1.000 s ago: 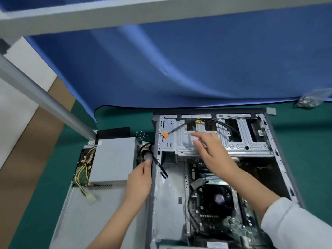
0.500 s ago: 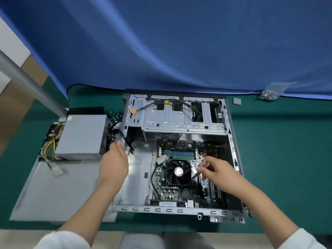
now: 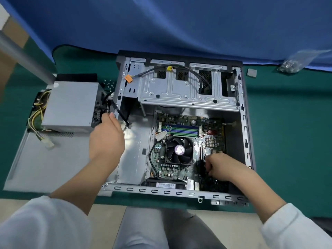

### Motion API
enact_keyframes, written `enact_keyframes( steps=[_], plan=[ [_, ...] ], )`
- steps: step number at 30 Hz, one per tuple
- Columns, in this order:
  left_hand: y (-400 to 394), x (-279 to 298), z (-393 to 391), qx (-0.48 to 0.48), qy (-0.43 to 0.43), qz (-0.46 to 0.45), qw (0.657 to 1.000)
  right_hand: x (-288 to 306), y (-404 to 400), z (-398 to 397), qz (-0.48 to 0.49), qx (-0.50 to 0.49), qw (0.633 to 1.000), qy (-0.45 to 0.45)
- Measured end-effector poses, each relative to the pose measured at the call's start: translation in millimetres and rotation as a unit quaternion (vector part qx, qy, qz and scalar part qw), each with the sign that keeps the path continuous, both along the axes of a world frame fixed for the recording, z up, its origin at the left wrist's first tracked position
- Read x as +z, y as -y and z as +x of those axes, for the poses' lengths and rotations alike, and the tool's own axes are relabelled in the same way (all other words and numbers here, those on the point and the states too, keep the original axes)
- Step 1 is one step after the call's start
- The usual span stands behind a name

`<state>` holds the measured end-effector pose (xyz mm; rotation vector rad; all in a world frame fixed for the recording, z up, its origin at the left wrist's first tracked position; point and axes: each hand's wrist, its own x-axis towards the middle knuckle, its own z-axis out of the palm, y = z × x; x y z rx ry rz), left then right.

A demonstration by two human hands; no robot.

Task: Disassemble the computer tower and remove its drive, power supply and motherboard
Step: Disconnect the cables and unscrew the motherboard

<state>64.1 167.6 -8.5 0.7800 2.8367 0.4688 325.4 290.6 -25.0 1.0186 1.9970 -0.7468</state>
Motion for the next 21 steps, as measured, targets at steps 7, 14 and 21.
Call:
enact_keyframes(
  steps=[7,14,21],
  plan=[
    [-1.5,2.1,1.1,-0.001,-0.007,-0.005,1.0,-3.9,-2.8,0.1,-0.006,-0.007,1.0,0.008],
    [-1.4,3.9,1.1,-0.001,0.006,0.002,1.0,-3.5,-1.8,0.3,-0.004,-0.012,1.0,0.003],
    [-0.5,4.1,0.7,-0.004,0.016,0.012,1.0,-2.8,-0.2,-0.2,-0.007,-0.01,1.0,0.004]
  ],
)
